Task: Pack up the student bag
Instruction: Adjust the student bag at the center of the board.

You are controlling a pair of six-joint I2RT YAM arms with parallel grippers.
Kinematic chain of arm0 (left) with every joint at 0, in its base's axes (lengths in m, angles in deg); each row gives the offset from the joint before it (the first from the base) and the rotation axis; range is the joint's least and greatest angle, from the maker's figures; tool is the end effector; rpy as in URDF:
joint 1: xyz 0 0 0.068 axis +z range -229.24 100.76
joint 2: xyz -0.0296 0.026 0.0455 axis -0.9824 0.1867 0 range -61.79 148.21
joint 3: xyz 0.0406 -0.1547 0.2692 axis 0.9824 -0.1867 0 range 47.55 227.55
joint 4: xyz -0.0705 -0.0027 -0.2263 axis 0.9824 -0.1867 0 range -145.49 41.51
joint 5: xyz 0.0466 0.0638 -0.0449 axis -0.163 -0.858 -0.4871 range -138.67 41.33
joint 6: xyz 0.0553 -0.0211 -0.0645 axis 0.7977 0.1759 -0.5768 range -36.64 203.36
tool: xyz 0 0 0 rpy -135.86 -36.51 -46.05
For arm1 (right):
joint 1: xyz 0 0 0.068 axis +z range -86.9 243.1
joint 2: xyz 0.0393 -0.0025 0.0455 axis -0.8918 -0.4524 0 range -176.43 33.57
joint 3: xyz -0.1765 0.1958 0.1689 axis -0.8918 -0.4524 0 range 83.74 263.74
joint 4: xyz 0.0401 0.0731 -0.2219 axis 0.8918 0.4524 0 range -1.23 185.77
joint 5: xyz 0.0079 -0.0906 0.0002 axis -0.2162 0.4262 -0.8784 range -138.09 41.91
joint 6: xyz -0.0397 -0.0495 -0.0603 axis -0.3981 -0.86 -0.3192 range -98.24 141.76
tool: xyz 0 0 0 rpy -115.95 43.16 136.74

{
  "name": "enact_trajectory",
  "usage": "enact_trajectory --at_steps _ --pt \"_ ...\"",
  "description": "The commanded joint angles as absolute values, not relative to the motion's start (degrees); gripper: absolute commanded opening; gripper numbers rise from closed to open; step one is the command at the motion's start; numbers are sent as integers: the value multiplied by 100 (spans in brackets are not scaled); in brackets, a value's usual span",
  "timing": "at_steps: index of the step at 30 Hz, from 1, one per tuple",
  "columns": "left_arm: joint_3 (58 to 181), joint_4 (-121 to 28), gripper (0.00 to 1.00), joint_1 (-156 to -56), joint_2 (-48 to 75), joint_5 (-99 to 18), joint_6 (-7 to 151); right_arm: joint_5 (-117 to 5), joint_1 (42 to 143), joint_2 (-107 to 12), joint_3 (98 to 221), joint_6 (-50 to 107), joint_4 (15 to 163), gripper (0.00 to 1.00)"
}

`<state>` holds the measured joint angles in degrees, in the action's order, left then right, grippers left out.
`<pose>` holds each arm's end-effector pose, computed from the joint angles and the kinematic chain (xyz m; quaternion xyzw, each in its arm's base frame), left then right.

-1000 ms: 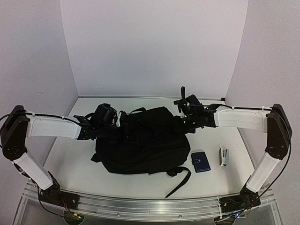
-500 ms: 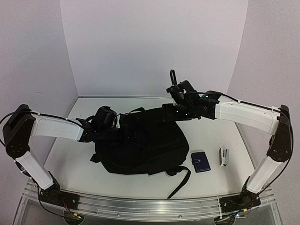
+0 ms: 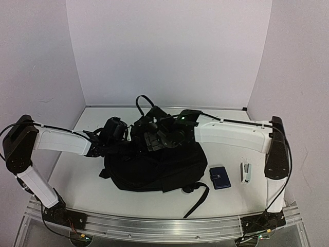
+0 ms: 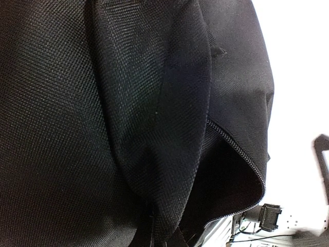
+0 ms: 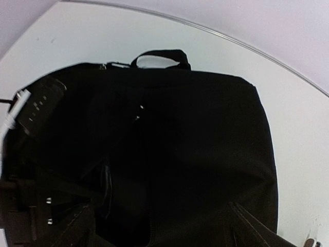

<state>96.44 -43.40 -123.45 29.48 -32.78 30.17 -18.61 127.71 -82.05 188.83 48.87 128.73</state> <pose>0.2340 -0.2572 0.2257 -0.0083 0.8895 -0.4120 0.1972 0.2353 0.4066 0.2987 -0.2111 0.8896 0.0678 0.3994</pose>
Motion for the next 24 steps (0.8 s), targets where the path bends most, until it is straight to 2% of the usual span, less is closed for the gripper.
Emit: enact_trajectory --at_steps 1,12,16,18,22,24 --pt "9512 -4409 0 -12328 2760 -3343 2939 -1193 12882 -8621 19380 4954 13526 88" --pt "9508 -4443 0 -12333 2725 -3381 2939 -648 12886 -9182 19481 5222 13929 92" --pt "9496 -4447 0 -12327 2710 -3395 2930 -132 12886 -9296 19620 5601 14283 90" --pt "9488 -4475 0 -12324 2691 -3439 2928 72 12884 -9285 19695 5829 14466 82" --pt "9475 -4599 0 -12328 2660 -3610 2876 290 12880 -9118 19871 6122 14791 54" --pt "9470 -4724 0 -12328 2648 -3759 2803 352 12878 -8986 19868 6238 14886 43"
